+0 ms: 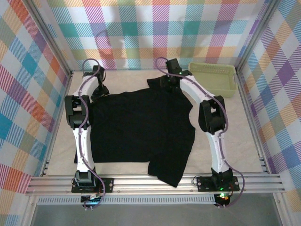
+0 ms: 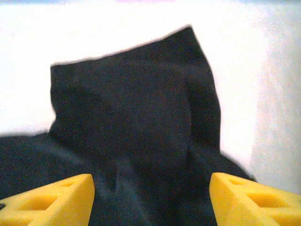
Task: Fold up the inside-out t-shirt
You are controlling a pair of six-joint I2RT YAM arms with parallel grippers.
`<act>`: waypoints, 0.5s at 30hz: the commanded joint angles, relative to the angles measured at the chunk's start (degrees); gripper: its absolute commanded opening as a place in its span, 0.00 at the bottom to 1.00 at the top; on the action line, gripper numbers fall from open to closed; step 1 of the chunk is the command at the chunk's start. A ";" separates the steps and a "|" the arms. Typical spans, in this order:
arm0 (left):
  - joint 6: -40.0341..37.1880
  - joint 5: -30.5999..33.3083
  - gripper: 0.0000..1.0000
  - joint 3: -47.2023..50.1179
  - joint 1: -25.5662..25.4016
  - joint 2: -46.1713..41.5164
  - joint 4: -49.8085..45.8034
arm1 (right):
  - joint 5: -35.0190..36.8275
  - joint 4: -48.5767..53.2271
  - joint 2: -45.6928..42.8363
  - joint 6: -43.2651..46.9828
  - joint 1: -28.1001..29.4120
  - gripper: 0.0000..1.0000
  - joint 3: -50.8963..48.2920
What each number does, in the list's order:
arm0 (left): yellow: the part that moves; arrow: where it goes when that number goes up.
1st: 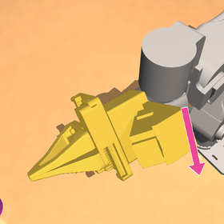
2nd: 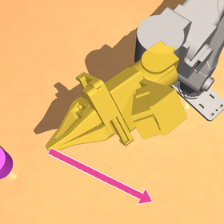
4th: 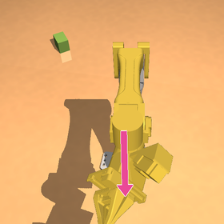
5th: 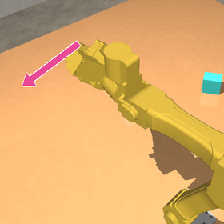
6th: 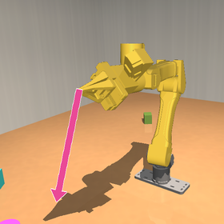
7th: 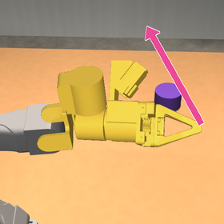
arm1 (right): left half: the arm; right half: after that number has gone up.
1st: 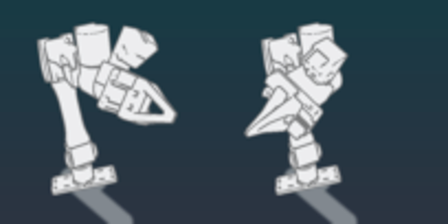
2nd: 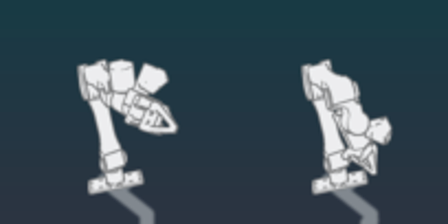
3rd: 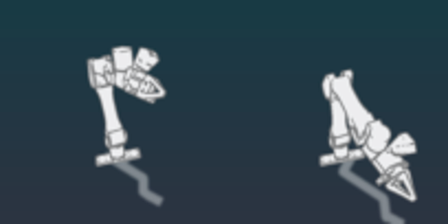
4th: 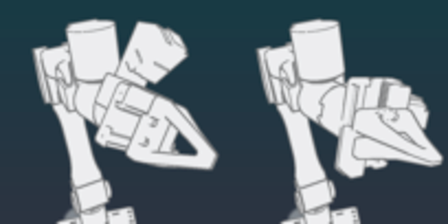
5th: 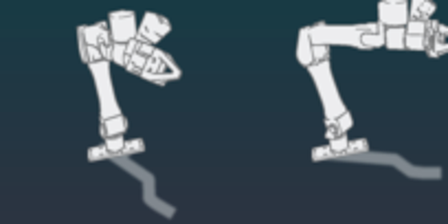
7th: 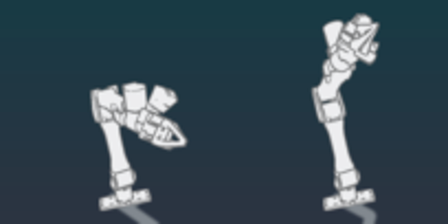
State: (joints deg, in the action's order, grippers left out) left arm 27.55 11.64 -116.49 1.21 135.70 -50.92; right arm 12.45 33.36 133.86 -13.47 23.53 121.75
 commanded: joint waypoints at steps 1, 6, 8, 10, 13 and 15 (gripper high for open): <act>0.36 -0.01 0.57 1.82 1.15 -0.08 -0.42 | 2.66 6.13 8.16 3.77 -0.63 0.66 10.88; 0.44 -0.79 0.48 4.11 1.42 -0.87 1.05 | 2.78 10.07 17.62 4.09 -1.51 0.62 24.17; 0.57 -1.09 0.45 4.88 1.59 -1.16 1.52 | 2.68 9.65 18.98 4.16 -1.92 0.60 24.86; 0.52 -1.50 0.42 5.64 1.81 -1.48 2.00 | 1.71 10.17 20.40 3.62 -2.21 0.56 25.69; 0.75 -2.22 0.36 7.07 2.33 -2.24 2.89 | -1.14 12.48 22.67 2.94 -2.52 0.48 27.94; 1.11 -3.27 0.33 8.09 2.88 -2.81 3.58 | -2.93 13.48 23.48 2.70 -2.53 0.39 28.63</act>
State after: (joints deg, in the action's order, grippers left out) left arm 27.81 10.74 -110.72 2.44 134.08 -47.00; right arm 12.58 43.48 156.18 -10.57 21.32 147.41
